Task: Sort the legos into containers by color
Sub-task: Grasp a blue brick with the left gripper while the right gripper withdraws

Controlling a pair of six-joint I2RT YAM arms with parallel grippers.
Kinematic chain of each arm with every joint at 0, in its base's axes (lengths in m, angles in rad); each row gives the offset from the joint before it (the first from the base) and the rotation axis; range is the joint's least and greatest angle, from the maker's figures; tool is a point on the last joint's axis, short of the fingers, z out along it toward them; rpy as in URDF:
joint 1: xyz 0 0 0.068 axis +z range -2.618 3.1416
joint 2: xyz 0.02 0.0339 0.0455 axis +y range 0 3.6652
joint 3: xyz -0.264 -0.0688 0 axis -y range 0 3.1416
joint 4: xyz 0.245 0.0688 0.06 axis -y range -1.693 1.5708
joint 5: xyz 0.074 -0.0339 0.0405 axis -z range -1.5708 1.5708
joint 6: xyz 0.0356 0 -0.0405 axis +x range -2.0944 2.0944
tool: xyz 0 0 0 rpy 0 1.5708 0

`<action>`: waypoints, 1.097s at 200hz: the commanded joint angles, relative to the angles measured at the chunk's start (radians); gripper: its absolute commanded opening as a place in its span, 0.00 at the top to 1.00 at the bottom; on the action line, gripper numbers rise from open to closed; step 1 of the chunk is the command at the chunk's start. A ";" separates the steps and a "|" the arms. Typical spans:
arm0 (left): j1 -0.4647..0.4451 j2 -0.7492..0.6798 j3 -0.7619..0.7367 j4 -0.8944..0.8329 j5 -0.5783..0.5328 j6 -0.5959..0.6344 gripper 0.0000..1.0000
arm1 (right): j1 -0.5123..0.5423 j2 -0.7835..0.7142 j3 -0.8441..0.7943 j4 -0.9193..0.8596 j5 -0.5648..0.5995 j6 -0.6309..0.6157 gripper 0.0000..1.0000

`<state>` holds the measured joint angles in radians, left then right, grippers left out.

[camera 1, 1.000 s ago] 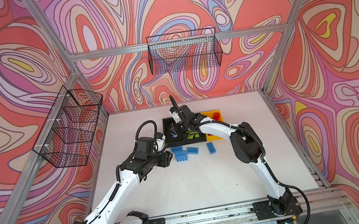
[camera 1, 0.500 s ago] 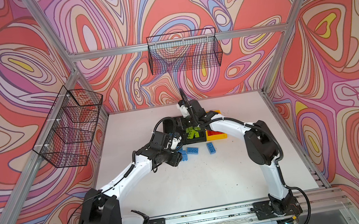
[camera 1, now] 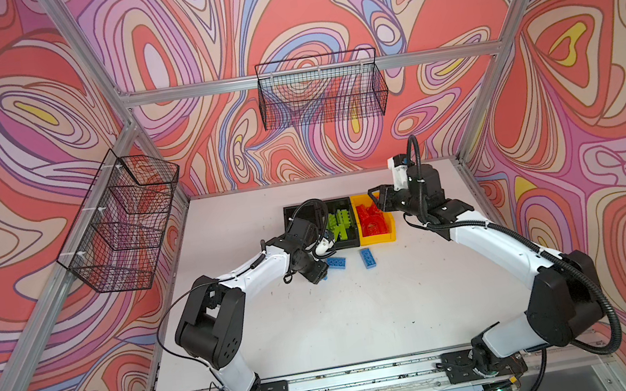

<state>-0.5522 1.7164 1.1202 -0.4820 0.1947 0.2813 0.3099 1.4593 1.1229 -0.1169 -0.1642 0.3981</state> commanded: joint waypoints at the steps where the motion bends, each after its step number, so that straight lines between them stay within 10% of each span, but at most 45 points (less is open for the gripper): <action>1: -0.018 0.018 0.022 -0.036 -0.032 0.064 0.43 | -0.035 -0.035 -0.034 -0.024 0.005 0.012 0.53; 219: -0.074 0.028 -0.053 -0.028 -0.163 0.045 0.72 | -0.052 -0.019 -0.069 -0.017 0.011 0.019 0.55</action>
<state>-0.6224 1.7321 1.0710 -0.4934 0.0437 0.3294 0.2630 1.4513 1.0668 -0.1272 -0.1726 0.4129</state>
